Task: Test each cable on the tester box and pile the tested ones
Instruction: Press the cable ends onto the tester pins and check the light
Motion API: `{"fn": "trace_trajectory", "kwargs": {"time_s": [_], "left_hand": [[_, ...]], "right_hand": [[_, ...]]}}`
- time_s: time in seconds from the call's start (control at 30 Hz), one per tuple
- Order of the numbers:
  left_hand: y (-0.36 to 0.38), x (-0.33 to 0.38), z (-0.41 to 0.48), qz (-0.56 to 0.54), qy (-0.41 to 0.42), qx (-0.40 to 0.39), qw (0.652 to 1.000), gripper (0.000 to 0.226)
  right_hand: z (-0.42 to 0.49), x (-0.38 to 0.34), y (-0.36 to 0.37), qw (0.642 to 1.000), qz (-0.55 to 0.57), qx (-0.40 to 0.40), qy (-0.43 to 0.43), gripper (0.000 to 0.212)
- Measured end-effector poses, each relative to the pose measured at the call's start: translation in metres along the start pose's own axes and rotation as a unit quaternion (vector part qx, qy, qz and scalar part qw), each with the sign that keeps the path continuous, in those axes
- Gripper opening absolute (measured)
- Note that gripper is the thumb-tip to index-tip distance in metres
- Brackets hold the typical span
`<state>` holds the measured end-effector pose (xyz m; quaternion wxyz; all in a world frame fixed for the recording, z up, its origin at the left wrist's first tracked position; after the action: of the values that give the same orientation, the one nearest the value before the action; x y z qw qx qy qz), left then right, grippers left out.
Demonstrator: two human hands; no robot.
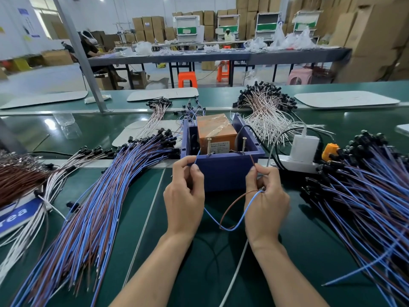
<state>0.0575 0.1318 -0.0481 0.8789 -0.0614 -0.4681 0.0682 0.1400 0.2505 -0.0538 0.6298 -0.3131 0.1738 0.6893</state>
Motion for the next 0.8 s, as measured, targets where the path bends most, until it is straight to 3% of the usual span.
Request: {"fn": "trace_trajectory", "kwargs": {"time_s": [0.8], "left_hand": [[0.0016, -0.0011, -0.0003, 0.011, 0.01, -0.025, 1.0, 0.007]], "right_hand": [[0.0006, -0.0037, -0.0023, 1.0, 0.005, -0.018, 0.003, 0.005]]}}
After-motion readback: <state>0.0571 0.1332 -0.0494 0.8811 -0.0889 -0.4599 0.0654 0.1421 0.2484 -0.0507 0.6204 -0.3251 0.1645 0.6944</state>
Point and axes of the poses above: each hand's wrist, its own z-axis towards the middle knuckle, its own y-axis out of the palm, x = y × z, the point moved 1 cm from there along z, towards the middle knuckle, and after that the axes turned 11 degrees about -y, right-handed, at the moved point
